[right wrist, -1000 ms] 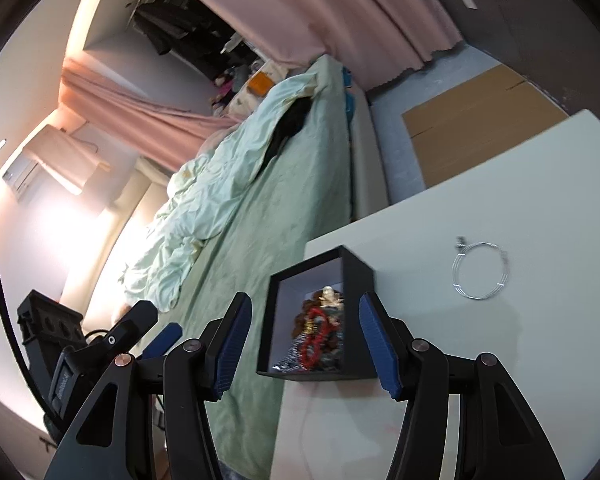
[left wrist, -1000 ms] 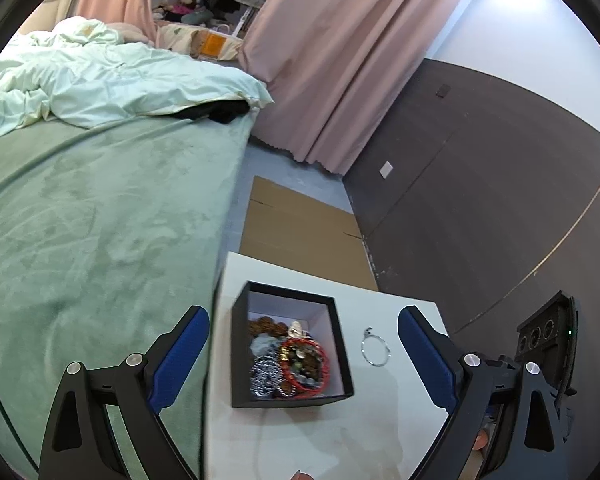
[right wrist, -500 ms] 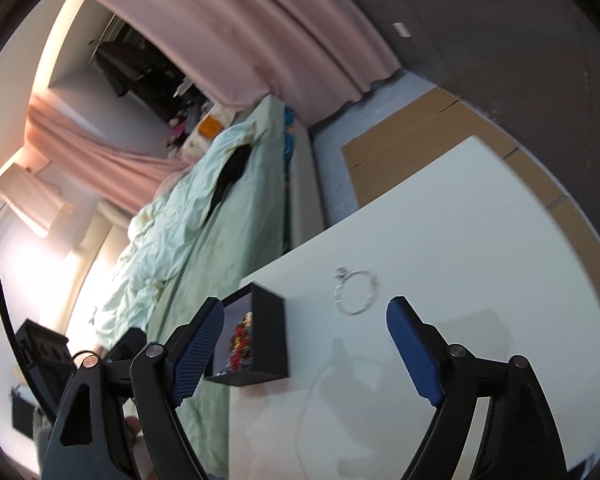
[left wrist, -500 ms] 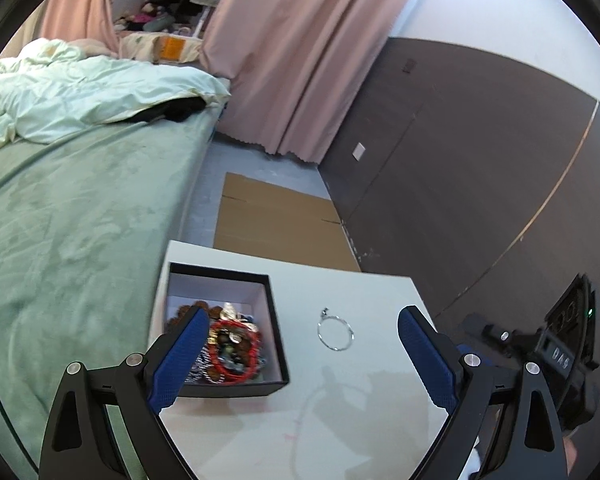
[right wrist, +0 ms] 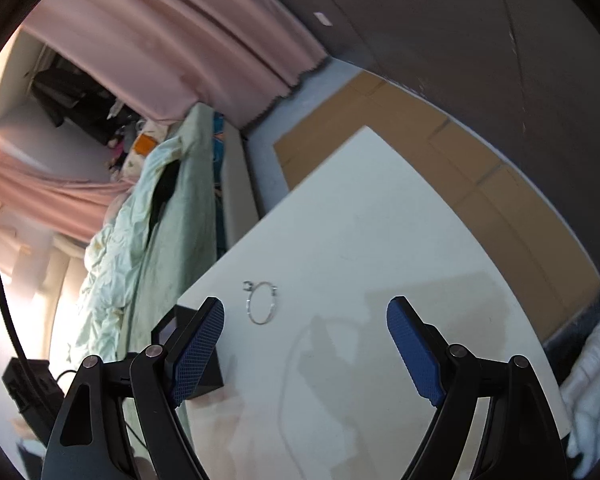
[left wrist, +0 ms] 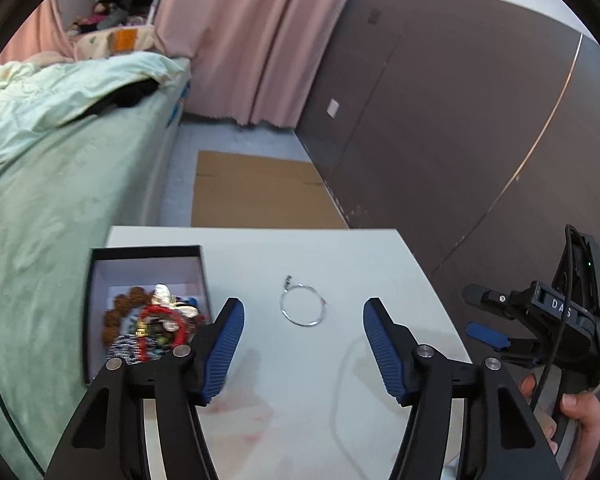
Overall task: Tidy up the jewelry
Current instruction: 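Move the left tool to the silver hoop earring and grasp it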
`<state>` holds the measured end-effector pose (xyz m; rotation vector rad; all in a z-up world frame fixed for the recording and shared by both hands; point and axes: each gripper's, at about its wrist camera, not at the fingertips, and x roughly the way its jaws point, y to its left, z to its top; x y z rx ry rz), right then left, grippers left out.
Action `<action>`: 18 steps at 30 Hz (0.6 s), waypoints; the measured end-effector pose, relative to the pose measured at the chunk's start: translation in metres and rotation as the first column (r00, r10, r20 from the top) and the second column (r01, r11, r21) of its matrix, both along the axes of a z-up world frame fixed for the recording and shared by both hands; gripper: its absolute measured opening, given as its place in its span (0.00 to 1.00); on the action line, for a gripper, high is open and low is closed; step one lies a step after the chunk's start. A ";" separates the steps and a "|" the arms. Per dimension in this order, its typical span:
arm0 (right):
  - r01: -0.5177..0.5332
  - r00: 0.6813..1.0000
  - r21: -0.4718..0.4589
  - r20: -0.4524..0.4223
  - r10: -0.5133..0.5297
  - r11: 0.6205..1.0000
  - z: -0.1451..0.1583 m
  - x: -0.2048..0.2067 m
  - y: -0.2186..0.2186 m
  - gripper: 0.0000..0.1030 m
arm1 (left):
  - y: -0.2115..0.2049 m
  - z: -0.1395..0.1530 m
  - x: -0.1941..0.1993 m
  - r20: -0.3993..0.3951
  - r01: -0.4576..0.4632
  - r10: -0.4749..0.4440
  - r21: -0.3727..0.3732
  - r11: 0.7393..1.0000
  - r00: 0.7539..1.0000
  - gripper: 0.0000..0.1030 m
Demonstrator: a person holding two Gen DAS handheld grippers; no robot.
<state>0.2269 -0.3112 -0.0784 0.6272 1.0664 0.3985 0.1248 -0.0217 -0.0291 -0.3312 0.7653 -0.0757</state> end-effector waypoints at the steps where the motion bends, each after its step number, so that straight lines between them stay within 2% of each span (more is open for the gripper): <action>1: 0.007 1.000 0.003 -0.011 -0.007 1.000 -0.003 0.002 -0.002 0.82 | -0.004 -0.002 0.004 -0.008 0.008 -0.008 0.006 1.000 1.000 0.61; 9: 0.034 0.999 0.036 -0.030 -0.033 0.999 -0.006 0.021 -0.015 0.82 | -0.032 -0.030 0.038 -0.088 0.068 -0.064 0.043 0.997 0.994 0.60; 14: 0.070 0.997 0.026 -0.034 -0.069 0.997 -0.007 0.034 -0.025 0.82 | -0.047 -0.047 0.060 -0.134 0.104 -0.091 0.091 0.990 0.987 0.45; 18: 0.072 0.997 0.024 -0.027 -0.071 0.997 -0.004 0.041 -0.028 0.82 | -0.058 -0.062 0.074 -0.178 0.131 -0.107 0.133 0.982 0.978 0.41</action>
